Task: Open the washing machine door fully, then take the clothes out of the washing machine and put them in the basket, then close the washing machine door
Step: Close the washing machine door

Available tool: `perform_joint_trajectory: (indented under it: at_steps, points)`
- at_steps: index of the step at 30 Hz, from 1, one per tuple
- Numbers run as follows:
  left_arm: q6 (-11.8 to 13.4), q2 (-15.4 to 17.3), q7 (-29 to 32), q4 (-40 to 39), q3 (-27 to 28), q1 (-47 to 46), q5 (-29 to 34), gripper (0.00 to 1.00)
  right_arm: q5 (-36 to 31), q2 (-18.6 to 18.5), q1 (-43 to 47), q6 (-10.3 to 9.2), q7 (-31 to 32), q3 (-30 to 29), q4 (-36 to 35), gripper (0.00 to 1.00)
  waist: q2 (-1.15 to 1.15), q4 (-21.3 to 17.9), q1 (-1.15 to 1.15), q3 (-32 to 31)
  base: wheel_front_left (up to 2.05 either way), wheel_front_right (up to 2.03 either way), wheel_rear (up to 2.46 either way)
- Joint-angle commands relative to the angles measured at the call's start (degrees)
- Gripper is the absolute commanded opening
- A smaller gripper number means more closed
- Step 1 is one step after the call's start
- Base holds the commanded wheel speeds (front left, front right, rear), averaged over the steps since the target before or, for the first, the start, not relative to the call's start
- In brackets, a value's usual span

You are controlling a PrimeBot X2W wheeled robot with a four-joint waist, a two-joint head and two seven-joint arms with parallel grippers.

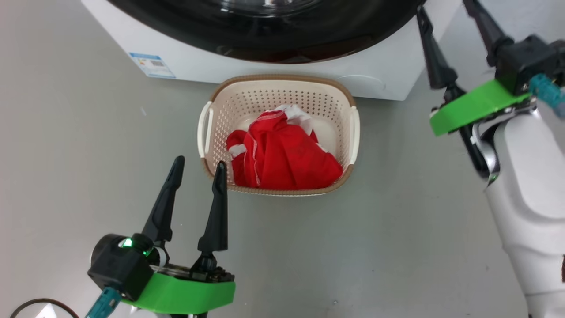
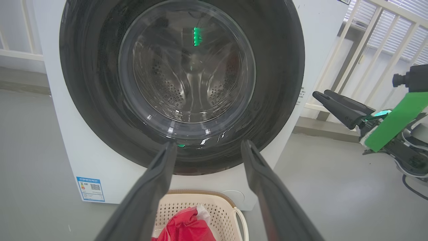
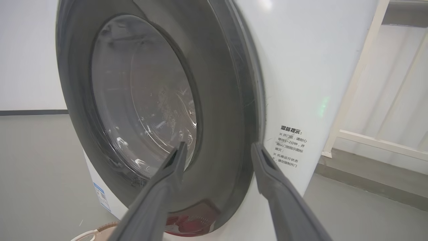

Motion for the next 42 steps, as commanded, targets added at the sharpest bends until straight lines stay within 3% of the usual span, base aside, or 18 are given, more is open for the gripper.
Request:
perform_joint_trajectory:
  at_steps: [1, 14, 29, 42]
  points:
    - [0.0, 0.5, -0.4, -1.5, 2.2, 0.9, 0.1, 1.0, 0.5, 1.3, 3.0, -0.22, -0.3, 0.8, -3.0, 1.0, 0.0, -1.8, 0.0, -1.6, 0.0, 0.0, 0.0]
    - [1.0, 1.4, -0.4, -1.9, 3.3, 2.8, 2.4, 1.0, -0.6, 3.2, 16.5, -0.22, 0.6, -1.9, -13.6, 1.0, 0.0, -5.6, 0.0, -6.5, 0.0, 0.0, 0.0]
    - [1.8, 2.5, -0.4, -2.4, 4.9, 5.3, 4.0, 1.0, -4.4, 6.0, 33.8, -0.22, 2.9, -9.1, -26.9, 1.0, 0.0, -8.4, 0.0, -11.2, 0.0, 0.0, 0.0]
    - [3.4, 4.5, -0.2, -0.9, 6.5, 8.5, 4.4, 1.0, -2.4, 6.3, 43.3, -0.22, 4.3, -10.6, -35.2, 1.0, 0.0, -9.6, 0.0, -14.9, 0.0, 0.0, 0.0]
